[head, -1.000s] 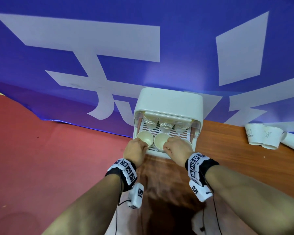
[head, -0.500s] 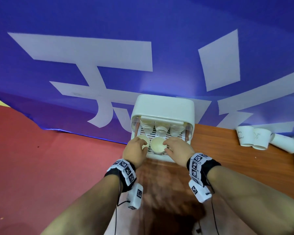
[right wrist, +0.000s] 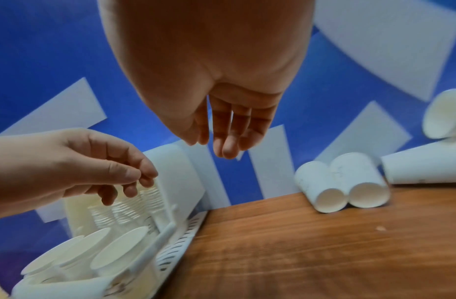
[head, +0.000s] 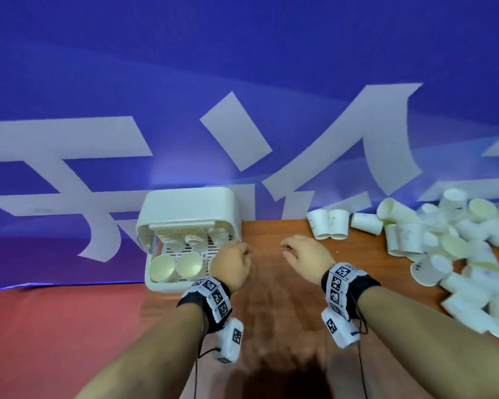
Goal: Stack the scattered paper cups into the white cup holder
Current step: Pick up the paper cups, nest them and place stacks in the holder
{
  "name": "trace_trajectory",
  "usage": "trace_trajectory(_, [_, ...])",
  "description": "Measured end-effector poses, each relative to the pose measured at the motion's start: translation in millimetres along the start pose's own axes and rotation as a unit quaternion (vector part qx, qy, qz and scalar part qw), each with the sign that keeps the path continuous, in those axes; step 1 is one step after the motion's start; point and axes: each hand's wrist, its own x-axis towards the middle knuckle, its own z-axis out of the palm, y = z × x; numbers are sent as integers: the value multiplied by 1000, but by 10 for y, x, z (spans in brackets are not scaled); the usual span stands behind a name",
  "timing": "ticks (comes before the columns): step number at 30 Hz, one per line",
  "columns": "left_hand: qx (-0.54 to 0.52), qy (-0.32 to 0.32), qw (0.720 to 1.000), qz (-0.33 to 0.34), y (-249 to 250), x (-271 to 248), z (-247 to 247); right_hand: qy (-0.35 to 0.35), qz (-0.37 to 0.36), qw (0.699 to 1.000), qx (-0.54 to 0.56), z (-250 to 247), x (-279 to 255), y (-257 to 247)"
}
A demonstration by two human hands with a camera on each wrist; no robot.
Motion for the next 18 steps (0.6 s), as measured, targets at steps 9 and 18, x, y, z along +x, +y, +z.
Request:
trace_trajectory(9, [1,-32,999,44,1079,612,781,35,103,993,51,-625,-234,1386])
trace_trajectory(18, [20,-66,997,19,1462,1232,1315,25,126,984,122,-677,213,2364])
